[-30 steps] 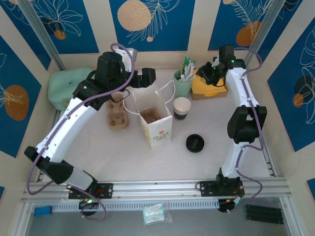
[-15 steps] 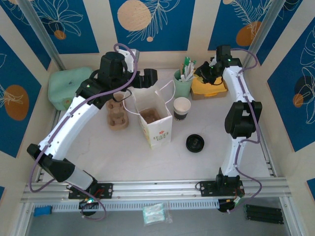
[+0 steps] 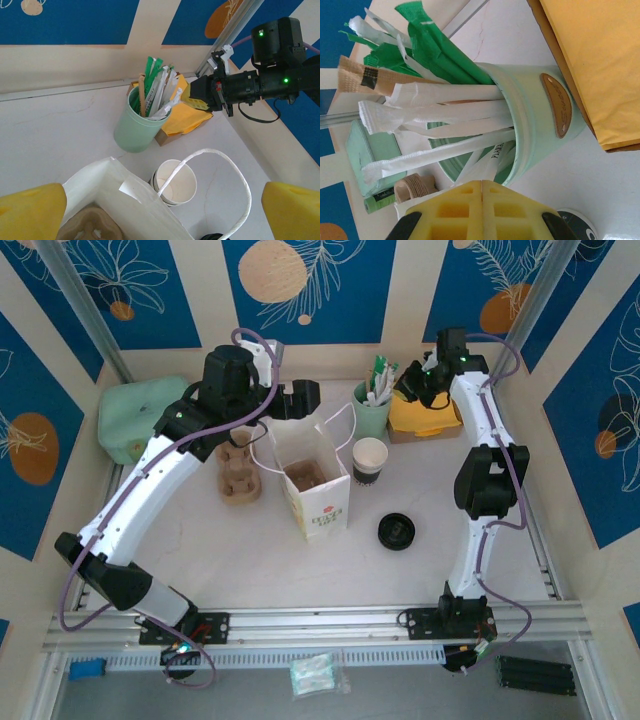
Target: Pack the takeout coffee
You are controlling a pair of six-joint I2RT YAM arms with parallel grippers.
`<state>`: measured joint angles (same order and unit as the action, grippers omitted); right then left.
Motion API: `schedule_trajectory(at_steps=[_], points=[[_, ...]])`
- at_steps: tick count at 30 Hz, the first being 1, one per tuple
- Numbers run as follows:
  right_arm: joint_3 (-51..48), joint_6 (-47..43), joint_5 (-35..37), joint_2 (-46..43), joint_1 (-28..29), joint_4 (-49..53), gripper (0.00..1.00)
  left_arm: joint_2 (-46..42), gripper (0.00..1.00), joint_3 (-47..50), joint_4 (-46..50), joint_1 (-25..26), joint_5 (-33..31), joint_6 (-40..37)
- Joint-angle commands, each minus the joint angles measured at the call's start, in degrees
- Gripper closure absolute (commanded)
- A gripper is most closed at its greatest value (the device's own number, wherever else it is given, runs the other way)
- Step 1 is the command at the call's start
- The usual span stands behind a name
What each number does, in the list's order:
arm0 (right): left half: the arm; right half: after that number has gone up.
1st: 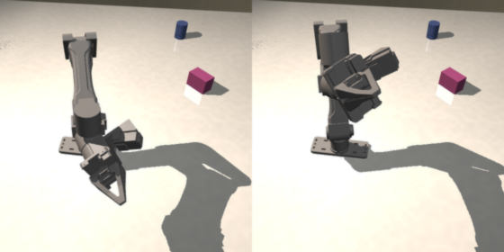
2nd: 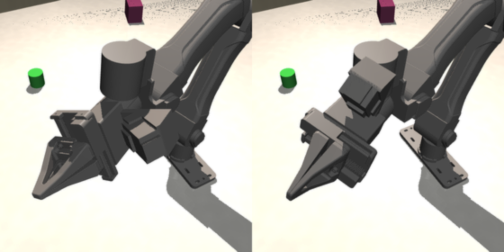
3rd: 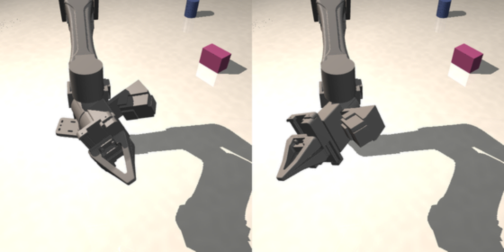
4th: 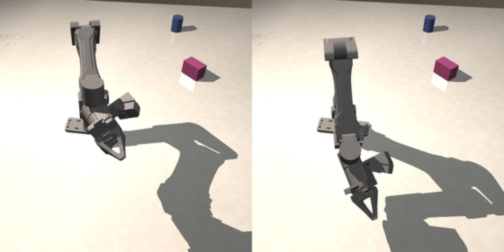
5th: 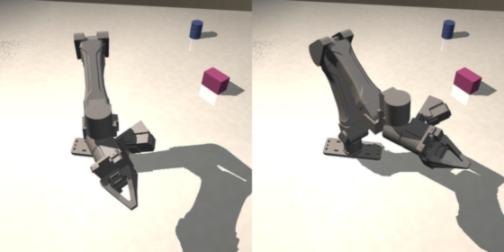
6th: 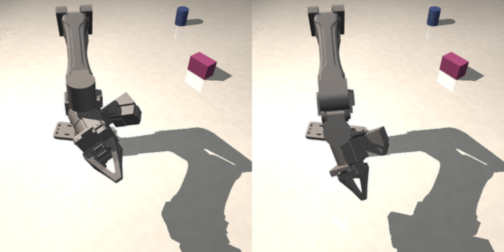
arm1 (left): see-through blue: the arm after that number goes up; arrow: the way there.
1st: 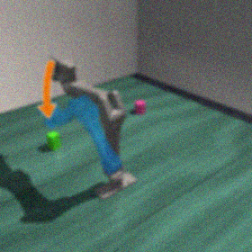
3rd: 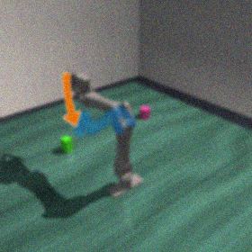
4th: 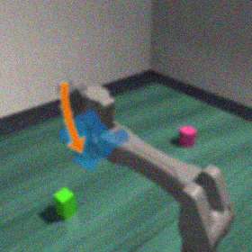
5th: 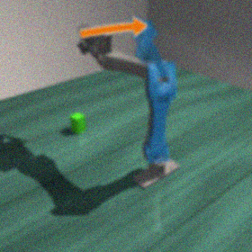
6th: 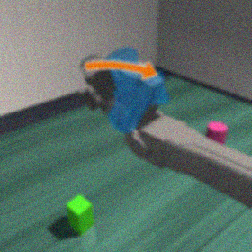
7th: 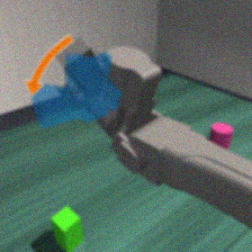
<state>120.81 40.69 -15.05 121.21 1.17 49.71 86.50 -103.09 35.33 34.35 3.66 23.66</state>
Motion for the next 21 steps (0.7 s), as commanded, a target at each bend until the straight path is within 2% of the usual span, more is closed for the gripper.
schedule_trajectory(at_steps=[1, 21], points=[[-0.02, -1.09, -0.24, -3.81, 0.37, 1.02, 1.00, -0.52, 0.01, -1.47, -0.92, -0.43, 1.35, 0.32], [-5.67, -5.64, 13.77, -19.27, 2.14, 1.14, 1.00, -2.39, 0.01, 1.10, -1.23, -0.42, 1.30, 0.32]])
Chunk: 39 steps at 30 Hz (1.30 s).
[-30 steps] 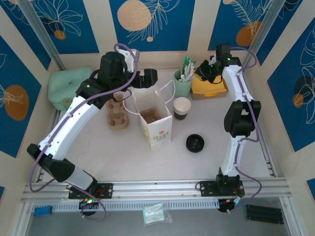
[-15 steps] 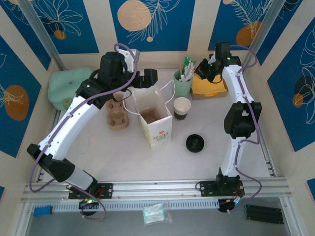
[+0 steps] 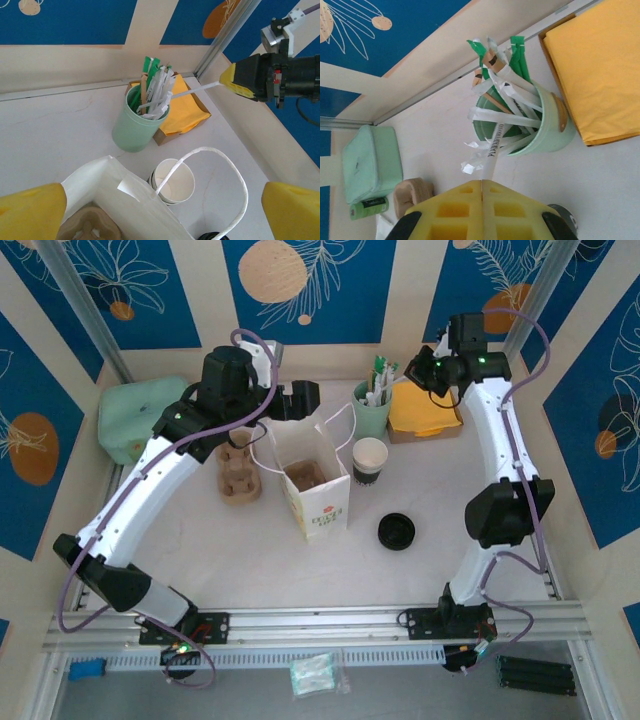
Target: Pack the takeout coffee
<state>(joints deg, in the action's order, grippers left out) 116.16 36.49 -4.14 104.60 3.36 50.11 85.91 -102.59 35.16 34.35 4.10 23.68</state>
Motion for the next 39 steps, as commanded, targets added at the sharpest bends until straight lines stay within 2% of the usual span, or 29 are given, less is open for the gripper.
schedule_trajectory(at_steps=[1, 15, 24, 32, 39], points=[[-1.19, -1.50, 3.16, -3.46, -0.10, 0.76, 1.00, -1.77, 0.01, 0.55, -1.14, -0.41, 0.82, 0.27], [-3.04, -1.07, 2.34, -14.97, -1.09, 0.06, 1.00, -2.65, 0.00, 1.50, -1.32, -0.34, 0.22, 0.54], [-2.87, -0.02, -0.79, -21.46, -0.56, -1.37, 1.00, -4.56, 0.01, 3.52, -1.39, -0.40, -0.71, 0.71], [-6.69, -0.78, -1.41, -28.74, 5.13, -4.98, 1.00, -7.96, 0.01, 6.84, -1.32, -0.37, -2.37, 1.17], [-11.07, -2.81, 1.18, -35.09, 14.54, -9.20, 1.00, -12.41, 0.01, 11.43, -0.67, -0.38, -4.62, 2.04]])
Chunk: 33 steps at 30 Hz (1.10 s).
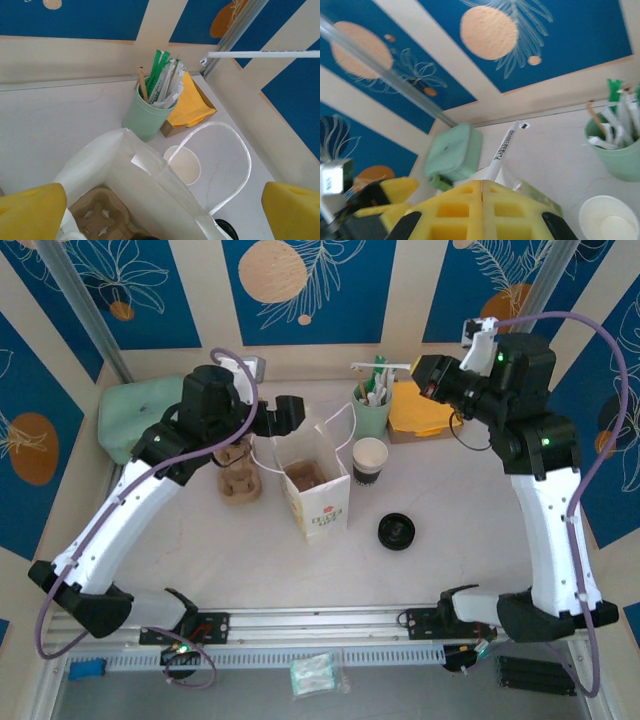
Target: Pack the takeout coffee
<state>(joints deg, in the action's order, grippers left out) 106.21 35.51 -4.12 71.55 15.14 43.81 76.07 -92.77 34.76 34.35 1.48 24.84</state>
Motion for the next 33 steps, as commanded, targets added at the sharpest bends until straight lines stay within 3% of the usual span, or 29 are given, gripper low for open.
schedule_trajectory(at_steps=[1, 13, 33], points=[[-1.43, -2.47, 1.83, -2.72, 4.52, -3.16, 1.00, -3.51, 0.01, 2.48, -0.15, -0.34, -2.75, 1.19], [-6.63, -7.56, 12.43, -4.09, 22.66, -5.05, 1.00, -12.02, 0.01, 11.43, -2.20, -0.38, -10.30, 6.25], [-20.42, -11.13, 26.14, 0.38, 34.37, -15.05, 1.00, -11.55, 0.01, 12.97, -3.84, -0.36, -8.05, 7.76]])
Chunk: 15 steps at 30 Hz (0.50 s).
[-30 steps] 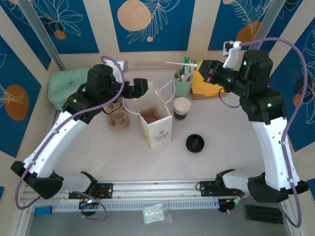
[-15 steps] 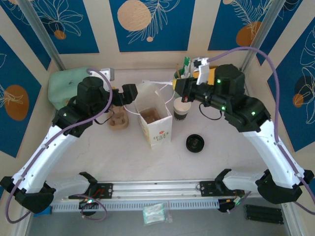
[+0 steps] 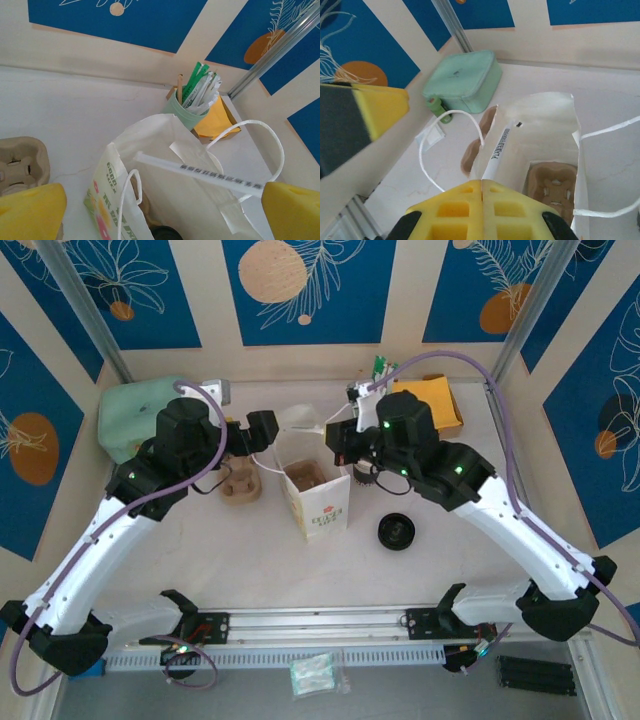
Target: Pack the takeout coffee
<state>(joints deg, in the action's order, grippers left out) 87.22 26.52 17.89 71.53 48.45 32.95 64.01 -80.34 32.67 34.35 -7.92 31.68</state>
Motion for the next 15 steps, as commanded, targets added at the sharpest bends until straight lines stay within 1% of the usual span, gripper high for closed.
schedule_trajectory(at_steps=[1, 9, 15], points=[[-2.00, -2.43, 4.70, 0.74, 1.33, -5.03, 1.00, 0.83, 0.01, 0.53, -1.80, -0.36, 1.67, 1.09], [-5.44, -3.24, 5.35, 4.23, 2.26, -10.05, 1.00, 1.73, 0.01, 1.01, -2.63, -0.31, 2.91, 1.69], [-6.55, -5.41, 6.10, 8.14, 2.65, -11.42, 1.00, 2.19, 0.01, 0.90, -2.94, -0.18, 3.53, 1.85]])
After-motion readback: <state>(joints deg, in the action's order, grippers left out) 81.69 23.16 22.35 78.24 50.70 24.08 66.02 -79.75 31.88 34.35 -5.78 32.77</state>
